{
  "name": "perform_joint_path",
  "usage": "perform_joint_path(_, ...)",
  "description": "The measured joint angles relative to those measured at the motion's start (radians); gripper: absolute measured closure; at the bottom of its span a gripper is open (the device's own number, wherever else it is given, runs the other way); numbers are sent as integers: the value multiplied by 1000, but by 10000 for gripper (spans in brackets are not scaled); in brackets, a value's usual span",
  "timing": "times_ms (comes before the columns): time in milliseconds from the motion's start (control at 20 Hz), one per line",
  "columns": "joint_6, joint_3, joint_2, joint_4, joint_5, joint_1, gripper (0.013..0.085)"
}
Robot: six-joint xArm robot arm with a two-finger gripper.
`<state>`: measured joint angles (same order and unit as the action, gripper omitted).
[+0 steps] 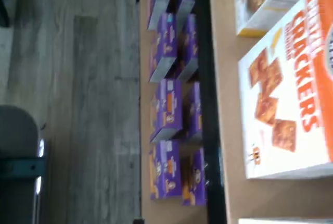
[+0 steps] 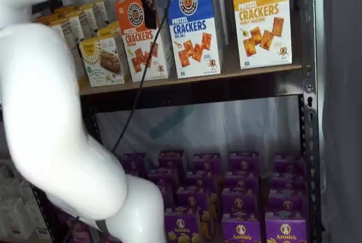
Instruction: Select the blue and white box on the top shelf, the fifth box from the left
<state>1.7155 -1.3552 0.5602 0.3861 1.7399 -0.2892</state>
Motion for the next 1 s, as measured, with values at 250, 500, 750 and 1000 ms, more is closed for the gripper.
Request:
perform_joint_path(250, 9, -89, -52, 65, 37, -51, 130)
perform_joint_path(500, 6, -160, -98, 127, 48, -89, 130)
perform_joint_path(750, 4, -139, -99, 149, -56, -83, 130)
perform_joint_path(1000, 5, -134, -129, 139, -148, -57, 130)
